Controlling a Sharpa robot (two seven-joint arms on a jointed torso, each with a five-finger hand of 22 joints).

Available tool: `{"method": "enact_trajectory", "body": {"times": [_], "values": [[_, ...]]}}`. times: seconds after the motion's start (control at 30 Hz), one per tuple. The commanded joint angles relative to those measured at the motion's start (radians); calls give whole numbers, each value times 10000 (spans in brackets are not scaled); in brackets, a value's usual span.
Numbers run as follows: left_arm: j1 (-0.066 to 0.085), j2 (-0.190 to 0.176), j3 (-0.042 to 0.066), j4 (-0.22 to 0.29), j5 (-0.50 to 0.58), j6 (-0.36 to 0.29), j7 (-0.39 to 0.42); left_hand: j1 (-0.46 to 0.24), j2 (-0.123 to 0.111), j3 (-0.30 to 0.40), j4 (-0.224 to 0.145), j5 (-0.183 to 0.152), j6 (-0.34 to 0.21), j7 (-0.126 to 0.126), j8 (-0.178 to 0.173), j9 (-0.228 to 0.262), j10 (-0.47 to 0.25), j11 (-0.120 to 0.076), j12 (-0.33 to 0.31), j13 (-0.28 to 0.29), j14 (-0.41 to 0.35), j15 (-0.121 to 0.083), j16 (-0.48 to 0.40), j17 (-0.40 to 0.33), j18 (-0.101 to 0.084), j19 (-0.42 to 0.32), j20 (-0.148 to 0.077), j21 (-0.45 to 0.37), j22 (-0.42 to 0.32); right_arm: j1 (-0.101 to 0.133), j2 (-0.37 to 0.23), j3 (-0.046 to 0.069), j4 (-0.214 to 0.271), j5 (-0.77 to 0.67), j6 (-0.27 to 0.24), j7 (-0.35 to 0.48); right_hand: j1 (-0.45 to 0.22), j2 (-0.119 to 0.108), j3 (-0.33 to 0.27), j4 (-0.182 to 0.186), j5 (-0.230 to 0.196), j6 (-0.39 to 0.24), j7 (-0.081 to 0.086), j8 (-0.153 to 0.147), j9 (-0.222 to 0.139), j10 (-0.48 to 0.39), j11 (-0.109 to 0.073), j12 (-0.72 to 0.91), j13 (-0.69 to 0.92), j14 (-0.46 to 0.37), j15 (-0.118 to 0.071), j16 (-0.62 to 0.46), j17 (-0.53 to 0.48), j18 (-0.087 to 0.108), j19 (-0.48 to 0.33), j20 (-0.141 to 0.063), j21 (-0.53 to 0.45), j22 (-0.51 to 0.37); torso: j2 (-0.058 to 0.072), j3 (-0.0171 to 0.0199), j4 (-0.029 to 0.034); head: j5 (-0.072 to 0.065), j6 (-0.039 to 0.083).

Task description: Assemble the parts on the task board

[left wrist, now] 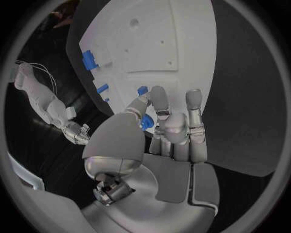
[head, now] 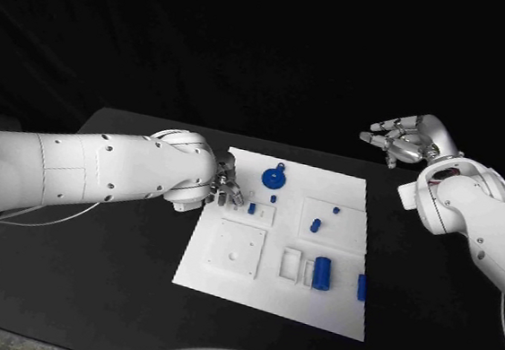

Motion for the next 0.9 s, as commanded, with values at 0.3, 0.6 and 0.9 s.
{"method": "enact_trajectory", "body": {"times": [0.3, 0.6, 0.9], "values": [[105, 321, 9, -570, 739, 1444, -208, 242, 482, -68, -88, -434, 733, -967, 138, 633, 101, -264, -198, 80, -196, -49, -118, -206, -231, -52, -173, -93, 97, -6, 55, 2, -31, -12, 215, 76, -59, 1, 10, 70, 34, -1, 2, -32, -12, -32, -27, 36, -11, -29, -27, 44, -14, 117, 190, 6, -49, 419, 2, -2, -2, 1, -6], [202, 642, 11, -1080, 841, 1818, -242, 254, 527, -56, -102, -431, 643, -964, 189, 798, 96, -276, -252, 155, -235, -62, -81, -220, -309, -57, -240, -121, 117, -6, 92, 1, -37, -12, 228, 72, -64, 5, 15, 64, 44, -14, 7, -34, -13, -46, -24, 39, -5, -38, -24, 44, -12, 118, 181, 8, -81, 414, 7, -12, -4, 23, -32], [312, 986, 13, -1570, 1146, 2440, -290, 266, 495, -14, -226, -333, 648, -966, 188, 822, 97, -292, -244, 189, -230, -52, -28, -156, -314, -58, -241, -116, 134, -6, 136, 1, -59, -12, 249, 69, -64, 5, 15, 64, 44, -14, 7, -34, -13, -46, -24, 39, -5, -38, -24, 44, -12, 118, 181, 8, -81, 414, -6, -3, -2, 32, -62]]}}
